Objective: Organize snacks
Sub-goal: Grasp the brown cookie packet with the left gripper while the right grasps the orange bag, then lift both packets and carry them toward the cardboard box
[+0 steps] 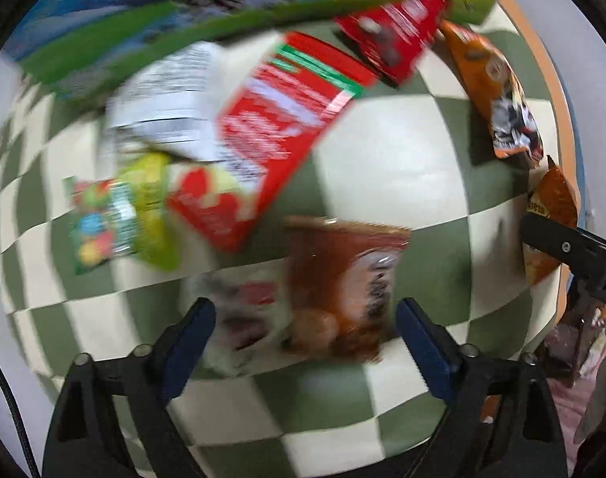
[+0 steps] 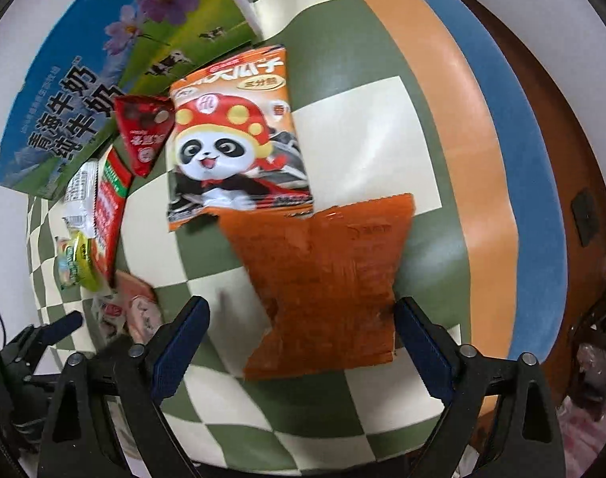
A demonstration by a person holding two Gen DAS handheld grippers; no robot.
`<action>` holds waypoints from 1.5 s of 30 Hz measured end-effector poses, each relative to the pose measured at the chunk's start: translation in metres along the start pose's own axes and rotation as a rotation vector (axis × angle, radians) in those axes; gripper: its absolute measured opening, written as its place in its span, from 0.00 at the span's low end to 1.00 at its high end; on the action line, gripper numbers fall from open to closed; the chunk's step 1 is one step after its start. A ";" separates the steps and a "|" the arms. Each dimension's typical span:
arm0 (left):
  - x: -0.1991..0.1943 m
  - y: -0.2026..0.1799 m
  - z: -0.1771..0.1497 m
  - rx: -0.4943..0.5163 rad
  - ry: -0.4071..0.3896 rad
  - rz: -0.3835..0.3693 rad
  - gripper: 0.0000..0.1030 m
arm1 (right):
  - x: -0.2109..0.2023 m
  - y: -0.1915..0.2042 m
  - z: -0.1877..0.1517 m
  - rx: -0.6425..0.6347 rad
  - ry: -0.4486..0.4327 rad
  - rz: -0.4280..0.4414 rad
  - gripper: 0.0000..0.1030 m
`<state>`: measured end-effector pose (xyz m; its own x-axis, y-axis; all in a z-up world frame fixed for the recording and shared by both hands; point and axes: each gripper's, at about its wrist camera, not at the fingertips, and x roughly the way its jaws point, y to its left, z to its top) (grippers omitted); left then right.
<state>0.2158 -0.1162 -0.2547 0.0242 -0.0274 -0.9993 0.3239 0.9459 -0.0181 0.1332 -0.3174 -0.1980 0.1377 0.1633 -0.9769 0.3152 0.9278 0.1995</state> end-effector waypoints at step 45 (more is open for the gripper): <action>-0.163 0.051 -0.016 -0.220 -0.283 -0.216 0.55 | -0.089 0.068 0.009 -0.223 -0.134 0.134 0.49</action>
<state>0.2134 -0.0588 -0.0932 0.2467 -0.2918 -0.9241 0.1410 0.9543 -0.2637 0.1511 -0.2722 -0.0969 0.2920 0.2571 -0.9212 0.0739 0.9543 0.2897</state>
